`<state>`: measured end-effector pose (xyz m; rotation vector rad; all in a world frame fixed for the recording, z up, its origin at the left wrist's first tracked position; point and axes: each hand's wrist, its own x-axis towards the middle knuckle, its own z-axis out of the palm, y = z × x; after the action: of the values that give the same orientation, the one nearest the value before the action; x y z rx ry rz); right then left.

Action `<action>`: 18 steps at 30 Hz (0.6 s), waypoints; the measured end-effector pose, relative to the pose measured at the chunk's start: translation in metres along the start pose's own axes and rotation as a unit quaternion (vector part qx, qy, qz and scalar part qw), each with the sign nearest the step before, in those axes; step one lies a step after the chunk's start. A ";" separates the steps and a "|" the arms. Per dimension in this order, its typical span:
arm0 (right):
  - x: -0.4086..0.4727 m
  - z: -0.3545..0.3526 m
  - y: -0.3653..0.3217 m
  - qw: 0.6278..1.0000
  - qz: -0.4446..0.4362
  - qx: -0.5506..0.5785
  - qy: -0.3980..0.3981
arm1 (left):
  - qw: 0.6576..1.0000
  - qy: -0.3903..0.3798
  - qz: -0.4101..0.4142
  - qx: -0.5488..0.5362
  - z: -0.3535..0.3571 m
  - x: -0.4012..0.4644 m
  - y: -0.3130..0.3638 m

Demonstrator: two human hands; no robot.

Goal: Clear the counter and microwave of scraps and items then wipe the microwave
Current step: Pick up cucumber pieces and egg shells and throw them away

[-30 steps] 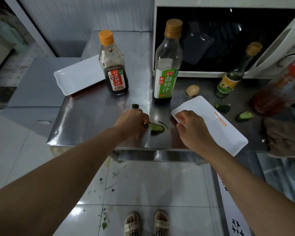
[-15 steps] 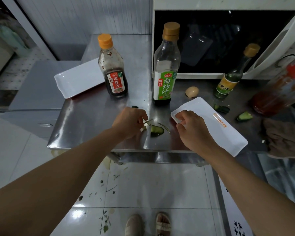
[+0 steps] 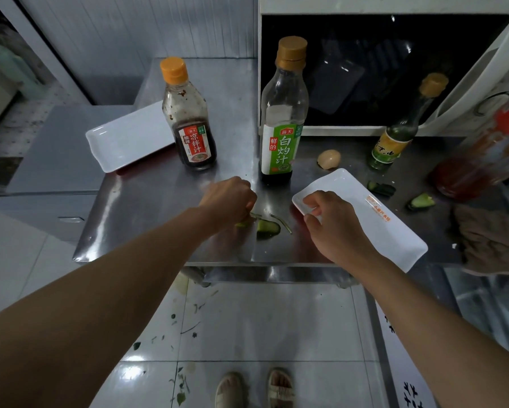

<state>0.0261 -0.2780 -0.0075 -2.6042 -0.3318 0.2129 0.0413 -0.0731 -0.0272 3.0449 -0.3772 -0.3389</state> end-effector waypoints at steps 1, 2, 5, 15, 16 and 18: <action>0.000 0.000 0.000 1.000 -0.001 0.001 0.001 | 1.000 0.006 0.002 0.003 0.001 0.000 0.000; 0.000 0.000 0.001 1.000 0.000 0.003 0.001 | 1.000 0.011 0.003 0.005 0.001 0.001 0.001; -0.002 0.000 0.001 1.000 0.002 0.007 -0.001 | 1.000 0.012 -0.019 -0.010 0.002 0.002 0.003; -0.007 -0.010 0.013 1.000 0.010 0.020 0.015 | 0.991 -0.047 -0.008 -0.123 -0.015 0.015 0.038; -0.008 -0.011 0.015 1.000 0.010 0.021 0.016 | 0.992 -0.054 0.002 -0.111 -0.014 0.017 0.041; -0.008 -0.013 0.019 0.999 0.010 0.026 0.020 | 0.995 -0.062 0.021 -0.077 -0.011 0.022 0.045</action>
<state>0.0245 -0.3024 -0.0049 -2.5577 -0.2822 0.1743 0.0541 -0.1223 -0.0170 2.8686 -0.4018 -0.5304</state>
